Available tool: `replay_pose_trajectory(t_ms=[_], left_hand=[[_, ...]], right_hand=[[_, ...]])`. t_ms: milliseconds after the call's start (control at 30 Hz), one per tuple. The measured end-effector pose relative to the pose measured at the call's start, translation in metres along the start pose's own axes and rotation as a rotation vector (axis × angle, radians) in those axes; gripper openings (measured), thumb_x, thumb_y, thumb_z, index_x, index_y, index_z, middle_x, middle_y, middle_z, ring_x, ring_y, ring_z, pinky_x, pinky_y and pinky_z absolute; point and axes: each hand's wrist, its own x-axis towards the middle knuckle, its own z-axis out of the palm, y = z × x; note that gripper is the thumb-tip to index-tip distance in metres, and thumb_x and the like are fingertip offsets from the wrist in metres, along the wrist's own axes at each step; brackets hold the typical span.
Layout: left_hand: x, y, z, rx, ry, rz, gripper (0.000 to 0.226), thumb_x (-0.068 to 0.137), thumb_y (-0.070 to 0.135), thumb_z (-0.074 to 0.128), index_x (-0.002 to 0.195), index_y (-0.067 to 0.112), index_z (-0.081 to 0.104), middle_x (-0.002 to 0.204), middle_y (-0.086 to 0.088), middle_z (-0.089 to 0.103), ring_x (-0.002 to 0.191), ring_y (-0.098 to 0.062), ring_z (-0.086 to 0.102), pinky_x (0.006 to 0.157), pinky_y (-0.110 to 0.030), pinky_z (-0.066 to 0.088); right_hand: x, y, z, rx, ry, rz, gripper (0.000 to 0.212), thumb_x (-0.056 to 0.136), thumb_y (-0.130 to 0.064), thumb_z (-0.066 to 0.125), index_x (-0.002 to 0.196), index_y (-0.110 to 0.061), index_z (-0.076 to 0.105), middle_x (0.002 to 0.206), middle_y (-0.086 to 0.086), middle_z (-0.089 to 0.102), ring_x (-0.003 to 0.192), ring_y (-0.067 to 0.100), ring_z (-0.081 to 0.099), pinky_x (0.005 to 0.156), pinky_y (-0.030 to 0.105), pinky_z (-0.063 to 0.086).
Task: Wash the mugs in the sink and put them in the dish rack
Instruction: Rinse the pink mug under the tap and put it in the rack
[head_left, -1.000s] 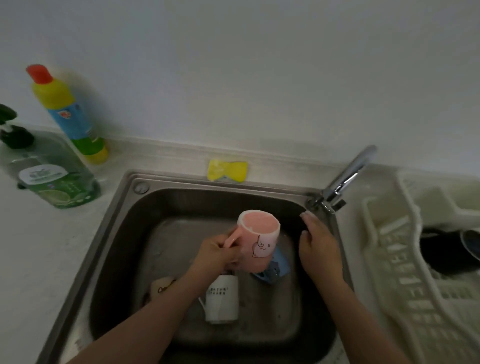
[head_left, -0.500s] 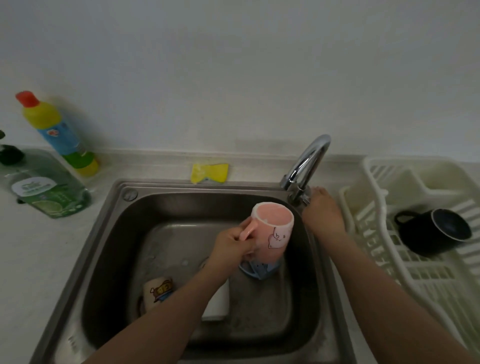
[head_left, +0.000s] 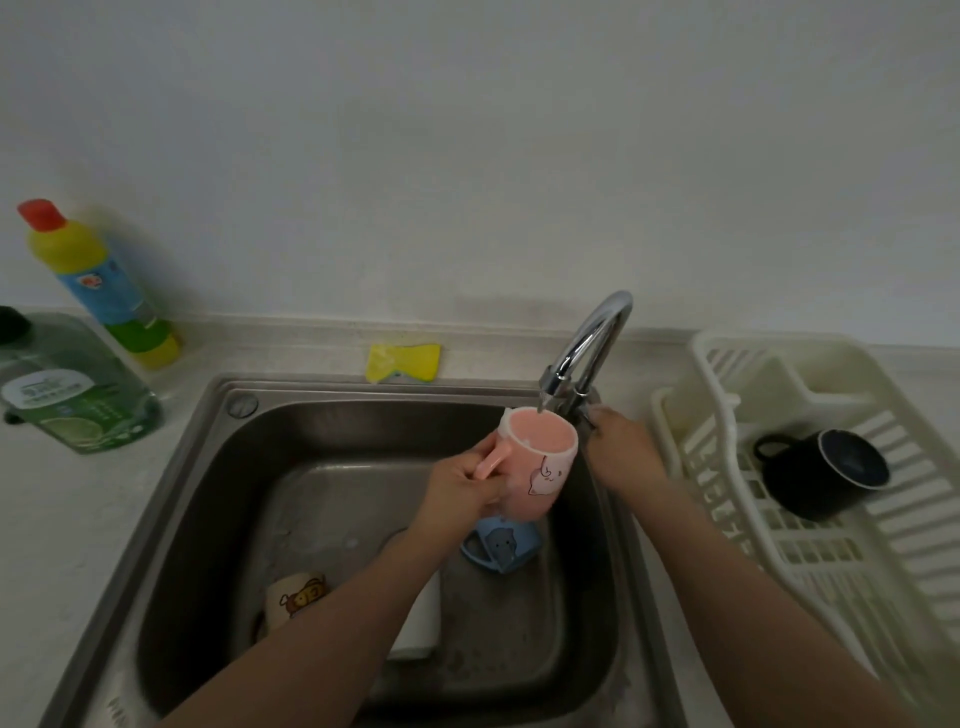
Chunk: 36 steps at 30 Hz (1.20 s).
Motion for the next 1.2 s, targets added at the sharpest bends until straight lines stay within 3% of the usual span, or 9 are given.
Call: replay_pose_trajectory(t_ms=[200,333,500,600,700,867,1000,1133,1200], left_hand=[[0.007,0.003,-0.004,-0.030,0.007,-0.009,0.026,0.083,-0.015,0.059,0.101,0.000,0.071,0.129,0.022,0.057,0.089,-0.007,0.066,0.058,-0.025,0.056],[0.007,0.003,-0.011,0.007,0.022,0.018,0.033,0.083,-0.016,0.059,0.113,-0.006,0.068,0.121,0.023,0.064,0.084,-0.007,0.068,0.064,-0.031,0.058],[0.005,0.006,-0.023,0.040,0.040,0.039,0.022,0.083,-0.014,0.062,0.103,-0.006,0.071,0.124,0.020,0.060,0.078,-0.002,0.068,0.062,-0.027,0.059],[0.002,0.005,-0.031,0.049,0.025,-0.028,0.016,0.084,-0.015,0.059,0.095,-0.010,0.068,0.131,0.012,0.060,0.072,-0.006,0.069,0.063,-0.040,0.061],[-0.001,0.005,-0.026,0.065,-0.012,-0.068,0.022,0.084,-0.018,0.057,0.100,-0.007,0.068,0.135,0.008,0.056,0.066,0.004,0.067,0.052,-0.022,0.055],[0.004,0.002,-0.030,0.062,-0.003,-0.077,0.021,0.085,-0.012,0.059,0.104,-0.008,0.068,0.136,0.011,0.058,0.074,-0.005,0.068,0.061,-0.027,0.059],[-0.002,0.006,-0.024,0.082,-0.059,-0.049,0.020,0.084,-0.018,0.056,0.102,-0.017,0.064,0.136,0.012,0.053,0.071,0.003,0.067,0.056,-0.023,0.056],[0.003,0.010,-0.024,0.061,-0.018,-0.017,0.016,0.084,-0.016,0.059,0.098,-0.013,0.067,0.137,0.013,0.055,0.077,-0.002,0.068,0.071,-0.037,0.058],[0.002,0.009,-0.030,0.068,-0.019,-0.017,0.016,0.084,-0.014,0.060,0.093,-0.005,0.069,0.135,0.016,0.056,0.082,-0.003,0.069,0.067,-0.035,0.060]], right_hand=[[-0.026,-0.017,-0.005,0.221,0.194,-0.086,0.039,0.093,-0.007,0.045,0.129,-0.012,0.059,0.135,0.006,0.058,0.123,0.024,0.054,0.106,0.030,0.039],[-0.050,-0.053,-0.005,0.251,0.163,-0.328,0.022,0.089,-0.005,0.052,0.103,-0.011,0.068,0.101,-0.003,0.063,0.088,0.012,0.058,0.086,0.034,0.051],[-0.054,-0.067,0.009,0.168,0.021,-0.449,0.036,0.095,-0.029,0.043,0.127,-0.028,0.059,0.125,0.000,0.062,0.113,0.016,0.058,0.092,0.029,0.047],[-0.053,-0.046,0.011,0.101,0.002,-0.410,0.041,0.096,-0.039,0.036,0.125,-0.024,0.062,0.127,0.000,0.062,0.117,0.016,0.055,0.096,0.031,0.045],[-0.034,-0.045,0.014,0.071,0.010,-0.253,0.026,0.101,-0.032,0.037,0.100,-0.021,0.061,0.103,0.000,0.063,0.097,0.016,0.060,0.076,0.027,0.042],[-0.061,-0.055,0.016,0.107,0.030,-0.434,0.043,0.099,-0.034,0.033,0.130,-0.019,0.059,0.127,0.003,0.062,0.118,0.016,0.055,0.107,0.032,0.038],[-0.047,-0.047,0.009,0.080,0.052,-0.295,0.030,0.101,-0.026,0.037,0.105,-0.016,0.065,0.107,0.004,0.066,0.100,0.021,0.060,0.090,0.030,0.043],[-0.060,-0.063,0.011,0.053,-0.015,-0.399,0.046,0.100,-0.039,0.029,0.134,-0.023,0.054,0.129,0.004,0.059,0.118,0.019,0.054,0.097,0.031,0.042],[-0.068,-0.049,0.005,0.064,-0.003,-0.405,0.054,0.097,-0.046,0.025,0.130,-0.022,0.059,0.129,0.001,0.061,0.120,0.018,0.054,0.103,0.032,0.040]])
